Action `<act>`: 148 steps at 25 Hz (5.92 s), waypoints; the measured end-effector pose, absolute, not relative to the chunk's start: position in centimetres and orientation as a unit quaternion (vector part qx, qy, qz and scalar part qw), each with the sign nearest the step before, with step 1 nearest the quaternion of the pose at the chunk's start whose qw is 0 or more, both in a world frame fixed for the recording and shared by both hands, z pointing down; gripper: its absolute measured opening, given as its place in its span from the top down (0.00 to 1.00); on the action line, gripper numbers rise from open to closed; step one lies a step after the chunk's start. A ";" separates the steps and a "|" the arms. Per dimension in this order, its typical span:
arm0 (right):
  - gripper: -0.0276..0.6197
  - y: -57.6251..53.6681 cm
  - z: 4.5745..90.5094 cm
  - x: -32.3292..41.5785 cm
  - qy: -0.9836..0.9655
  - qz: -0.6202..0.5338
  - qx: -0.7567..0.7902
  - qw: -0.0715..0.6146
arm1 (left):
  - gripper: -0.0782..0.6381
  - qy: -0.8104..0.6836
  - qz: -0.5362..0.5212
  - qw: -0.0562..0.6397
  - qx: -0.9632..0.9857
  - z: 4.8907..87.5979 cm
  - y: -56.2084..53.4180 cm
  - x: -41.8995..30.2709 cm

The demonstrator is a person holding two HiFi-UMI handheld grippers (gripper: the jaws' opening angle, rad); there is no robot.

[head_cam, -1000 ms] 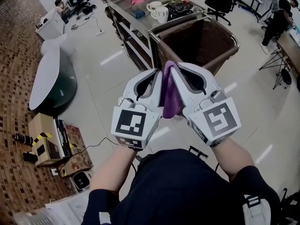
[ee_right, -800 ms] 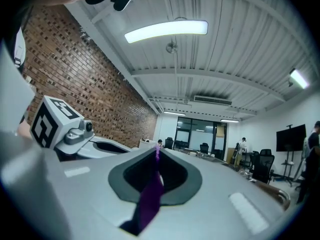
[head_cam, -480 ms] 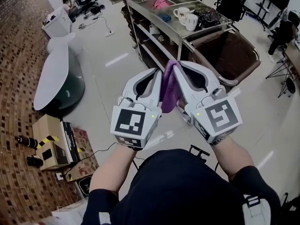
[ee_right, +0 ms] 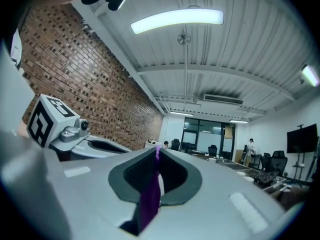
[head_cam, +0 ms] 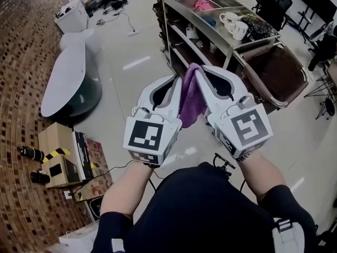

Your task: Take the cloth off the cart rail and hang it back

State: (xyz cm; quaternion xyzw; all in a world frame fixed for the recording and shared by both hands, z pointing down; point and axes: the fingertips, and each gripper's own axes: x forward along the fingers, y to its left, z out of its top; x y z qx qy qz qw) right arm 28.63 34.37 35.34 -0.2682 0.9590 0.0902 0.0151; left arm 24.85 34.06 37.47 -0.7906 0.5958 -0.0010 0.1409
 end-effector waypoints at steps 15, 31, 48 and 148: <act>0.93 26.1 36.2 20.3 0.968 0.101 -0.225 0.046 | 0.89 0.628 -0.016 0.135 -0.766 39.4 26.2 16.5; 0.93 11.7 35.4 14.8 0.975 0.080 -0.205 0.037 | 0.89 0.648 -0.029 0.127 -0.750 38.5 11.8 10.4; 0.93 2.7 33.6 2.2 0.962 0.124 -0.228 0.086 | 0.89 0.624 -0.017 0.116 -0.773 38.3 2.7 -2.2; 0.94 -44.7 15.4 -50.9 0.826 0.167 -0.539 0.017 | 0.89 0.334 0.050 0.095 -0.937 28.3 -45.8 -56.0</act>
